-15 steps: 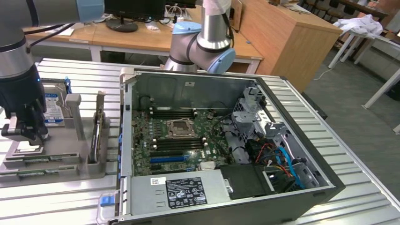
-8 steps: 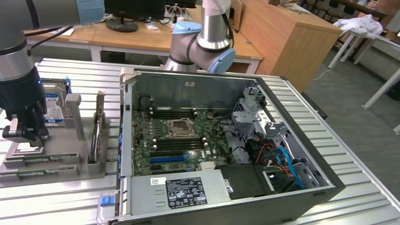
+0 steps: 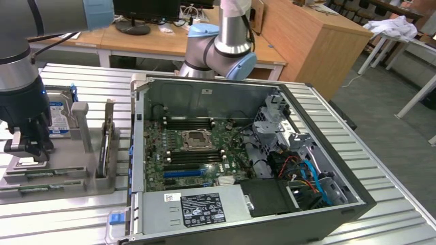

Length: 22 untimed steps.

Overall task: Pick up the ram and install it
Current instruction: 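Pick up the ram and move it above insertion slot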

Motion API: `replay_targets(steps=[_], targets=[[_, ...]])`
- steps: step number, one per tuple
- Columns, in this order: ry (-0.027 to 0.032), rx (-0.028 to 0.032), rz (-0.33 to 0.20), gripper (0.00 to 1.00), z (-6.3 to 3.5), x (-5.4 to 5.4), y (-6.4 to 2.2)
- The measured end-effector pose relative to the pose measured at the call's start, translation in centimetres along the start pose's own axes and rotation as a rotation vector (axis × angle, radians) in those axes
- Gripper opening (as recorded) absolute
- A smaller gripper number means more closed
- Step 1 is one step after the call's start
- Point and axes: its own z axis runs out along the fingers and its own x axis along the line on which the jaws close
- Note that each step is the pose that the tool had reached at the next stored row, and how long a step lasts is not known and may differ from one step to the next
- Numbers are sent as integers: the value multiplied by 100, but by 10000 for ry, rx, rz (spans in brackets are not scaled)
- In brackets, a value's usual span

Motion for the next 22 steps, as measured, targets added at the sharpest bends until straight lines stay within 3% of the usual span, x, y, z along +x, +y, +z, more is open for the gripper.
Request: replay_targets(steps=[10,22], targets=[[0,1,1,36,3,20,1],[0,0,1,36,-1,195,5]])
